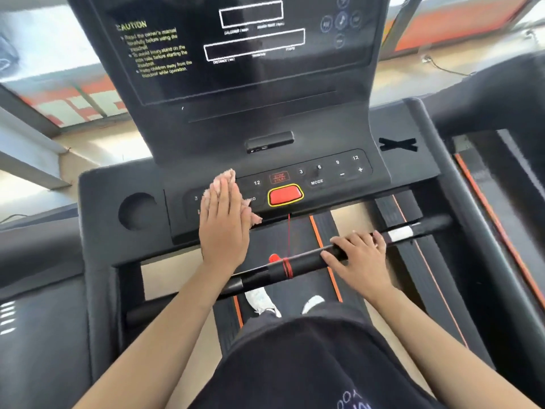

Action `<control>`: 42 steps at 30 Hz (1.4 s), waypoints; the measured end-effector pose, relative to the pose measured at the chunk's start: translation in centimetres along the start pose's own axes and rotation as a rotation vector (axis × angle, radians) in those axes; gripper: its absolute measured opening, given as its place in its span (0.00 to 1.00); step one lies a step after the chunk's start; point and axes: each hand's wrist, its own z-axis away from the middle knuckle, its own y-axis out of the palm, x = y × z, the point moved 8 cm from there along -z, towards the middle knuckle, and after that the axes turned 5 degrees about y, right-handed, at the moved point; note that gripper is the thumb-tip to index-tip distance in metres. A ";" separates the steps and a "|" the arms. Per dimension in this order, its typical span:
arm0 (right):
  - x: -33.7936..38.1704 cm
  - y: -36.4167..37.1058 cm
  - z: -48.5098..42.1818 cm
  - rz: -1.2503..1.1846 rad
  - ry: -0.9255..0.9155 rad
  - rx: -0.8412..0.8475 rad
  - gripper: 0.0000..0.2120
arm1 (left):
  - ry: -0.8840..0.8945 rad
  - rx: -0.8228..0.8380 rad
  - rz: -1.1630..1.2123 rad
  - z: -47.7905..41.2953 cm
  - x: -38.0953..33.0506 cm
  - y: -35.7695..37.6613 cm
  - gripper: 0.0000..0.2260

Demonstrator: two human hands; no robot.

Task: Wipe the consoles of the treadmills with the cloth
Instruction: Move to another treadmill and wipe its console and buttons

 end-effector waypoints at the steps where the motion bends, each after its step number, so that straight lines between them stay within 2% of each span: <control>1: -0.2 0.0 0.0 -0.002 -0.034 0.008 0.25 | 0.017 0.003 0.006 -0.7 -1.3 0.3 0.26; 7: -1.8 0.1 0.4 -0.114 -0.175 0.009 0.24 | 0.088 0.057 -0.056 -4.4 -8.3 3.0 0.26; 15: -2.9 0.2 1.5 -0.156 -0.294 0.016 0.22 | 0.357 0.159 -0.165 -8.6 -17.9 5.7 0.29; 19: -6.2 -0.8 2.6 -0.174 -0.207 -0.020 0.24 | 0.509 0.246 -0.158 -10.2 -21.9 7.2 0.29; 24: -8.9 -1.1 3.9 -0.212 -0.191 -0.020 0.25 | 0.725 0.254 -0.113 -11.0 -26.4 7.8 0.27; 26: -9.5 -1.2 4.3 -0.264 -0.172 -0.025 0.22 | 0.828 0.247 -0.043 -10.7 -28.1 7.5 0.24; 28: -10.5 -1.5 4.9 -0.333 -0.122 -0.039 0.20 | 0.889 0.321 0.098 -9.5 -29.9 7.1 0.21; 30: -12.0 -1.6 5.8 -0.420 -0.042 -0.056 0.19 | 0.854 0.449 0.223 -7.6 -31.2 7.0 0.17; 32: -14.1 -1.8 7.1 -0.514 0.069 -0.094 0.19 | 0.754 0.457 0.394 -6.2 -32.1 6.1 0.14; 34: -16.1 -2.6 8.4 -0.617 0.190 -0.147 0.16 | 0.545 0.501 0.614 -5.0 -32.7 5.2 0.13; 36: -17.7 -3.4 9.9 -0.753 0.310 -0.205 0.12 | 0.323 0.615 0.835 -3.2 -33.3 4.8 0.12; 39: -18.6 -4.5 11.9 -1.009 0.472 -0.223 0.20 | 0.191 0.707 0.998 -1.0 -34.9 4.4 0.12; 42: -18.0 -6.0 13.7 -1.126 0.500 -0.301 0.30 | 0.217 0.794 1.051 0.8 -36.3 5.1 0.11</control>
